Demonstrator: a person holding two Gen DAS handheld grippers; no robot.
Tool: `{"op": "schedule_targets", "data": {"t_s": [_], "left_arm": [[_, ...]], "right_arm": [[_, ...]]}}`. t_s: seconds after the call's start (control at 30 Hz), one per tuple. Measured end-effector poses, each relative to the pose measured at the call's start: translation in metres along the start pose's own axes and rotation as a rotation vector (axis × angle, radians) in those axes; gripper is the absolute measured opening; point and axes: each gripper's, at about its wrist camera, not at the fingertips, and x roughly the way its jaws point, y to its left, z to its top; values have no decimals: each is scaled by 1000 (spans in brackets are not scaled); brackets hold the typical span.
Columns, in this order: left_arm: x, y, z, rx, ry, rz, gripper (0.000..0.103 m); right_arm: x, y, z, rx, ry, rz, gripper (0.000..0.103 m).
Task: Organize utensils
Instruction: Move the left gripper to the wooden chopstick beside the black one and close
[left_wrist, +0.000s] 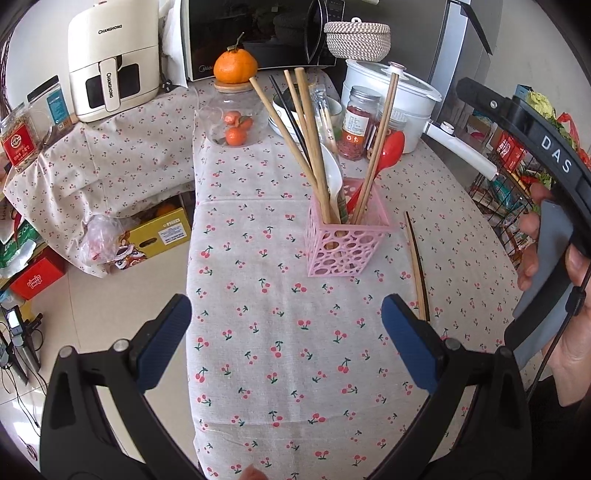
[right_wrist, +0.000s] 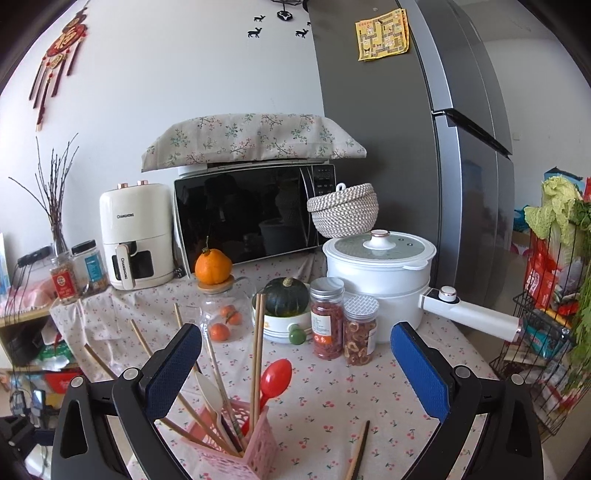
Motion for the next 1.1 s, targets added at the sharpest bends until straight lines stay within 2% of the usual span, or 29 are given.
{"op": "schedule_targets", "data": {"t_s": [0.27,0.47,0.53,0.73,0.87,0.97,1.1], "left_arm": [[4,-16,0,42,-5,18,102],[12,-29,-2,66,13,26,102],[15,-34,-3,75,18,28,102],[30,-50,-8,117,47,53,102],[39,-61,-11,131,74,50,102],[45,-71,-14,138,98,41,102],[55,-90,-17,175,117,48,102]], "right_arm": [[-10,-27,-7,-16,95,-37,103],[-8,-58,-22,42,200,-54,103],[-3,-66,-27,62,257,-57,103],[22,-90,-55,137,524,-21,103],[30,-106,-75,195,658,-5,103],[31,-115,-84,181,708,-34,103],[28,-126,-86,134,730,-65,103]]}}
